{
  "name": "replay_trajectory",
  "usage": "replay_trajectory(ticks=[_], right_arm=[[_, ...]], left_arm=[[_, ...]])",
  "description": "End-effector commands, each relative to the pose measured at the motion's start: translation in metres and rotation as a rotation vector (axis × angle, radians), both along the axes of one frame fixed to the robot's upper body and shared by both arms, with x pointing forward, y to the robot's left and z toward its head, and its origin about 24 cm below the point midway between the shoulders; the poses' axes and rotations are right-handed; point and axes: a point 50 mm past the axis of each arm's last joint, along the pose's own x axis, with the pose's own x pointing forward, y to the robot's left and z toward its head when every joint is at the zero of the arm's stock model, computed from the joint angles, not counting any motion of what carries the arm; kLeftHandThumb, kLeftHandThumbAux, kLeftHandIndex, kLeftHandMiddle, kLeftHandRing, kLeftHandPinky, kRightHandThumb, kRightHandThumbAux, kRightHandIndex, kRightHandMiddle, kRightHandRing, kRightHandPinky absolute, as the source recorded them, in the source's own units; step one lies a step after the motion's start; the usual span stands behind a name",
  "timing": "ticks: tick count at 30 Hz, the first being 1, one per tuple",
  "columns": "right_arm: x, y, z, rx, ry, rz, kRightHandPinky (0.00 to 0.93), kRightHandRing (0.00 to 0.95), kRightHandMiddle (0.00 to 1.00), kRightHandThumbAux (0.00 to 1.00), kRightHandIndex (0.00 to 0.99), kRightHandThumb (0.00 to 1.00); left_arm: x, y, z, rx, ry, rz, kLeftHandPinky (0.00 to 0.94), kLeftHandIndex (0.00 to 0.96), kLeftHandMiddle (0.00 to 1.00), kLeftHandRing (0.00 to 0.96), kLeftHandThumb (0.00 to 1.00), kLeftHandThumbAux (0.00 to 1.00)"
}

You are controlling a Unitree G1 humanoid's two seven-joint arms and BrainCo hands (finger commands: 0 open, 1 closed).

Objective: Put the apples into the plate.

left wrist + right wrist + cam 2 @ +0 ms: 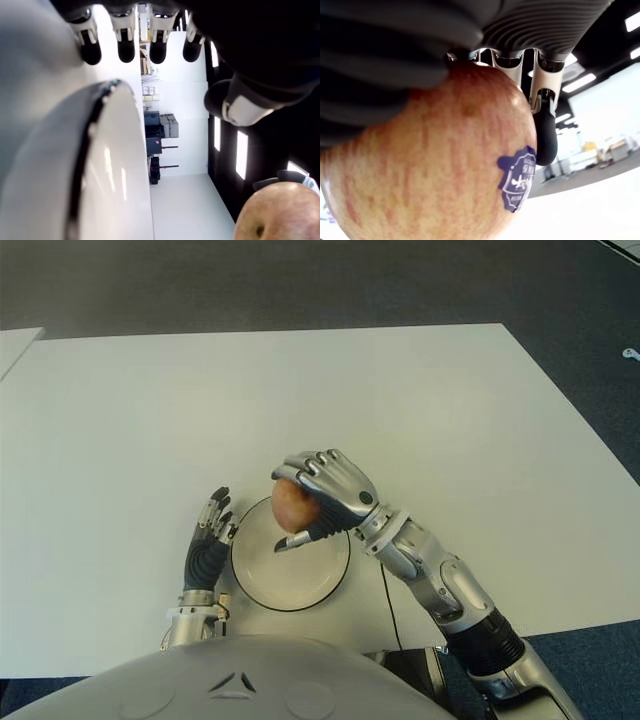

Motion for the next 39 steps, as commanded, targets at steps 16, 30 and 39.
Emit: replay_trajectory(ticks=[16, 30, 39], right_arm=[[-0.027, 0.020, 0.003, -0.296, -0.048, 0.314, 0.840, 0.824, 0.530, 0.672, 0.411, 0.856], [-0.030, 0.026, -0.002, -0.368, -0.003, 0.374, 0.854, 0.832, 0.576, 0.663, 0.439, 0.863], [-0.028, 0.023, -0.005, -0.360, 0.051, 0.341, 0.829, 0.826, 0.524, 0.675, 0.405, 0.851]], left_arm=[[-0.003, -0.001, -0.003, -0.004, 0.045, 0.033, 0.000, 0.000, 0.000, 0.000, 0.000, 0.512], [0.001, -0.003, 0.002, -0.087, 0.034, 0.069, 0.000, 0.000, 0.000, 0.000, 0.000, 0.551], [-0.002, 0.002, -0.003, -0.091, 0.063, 0.082, 0.000, 0.000, 0.000, 0.000, 0.000, 0.550]])
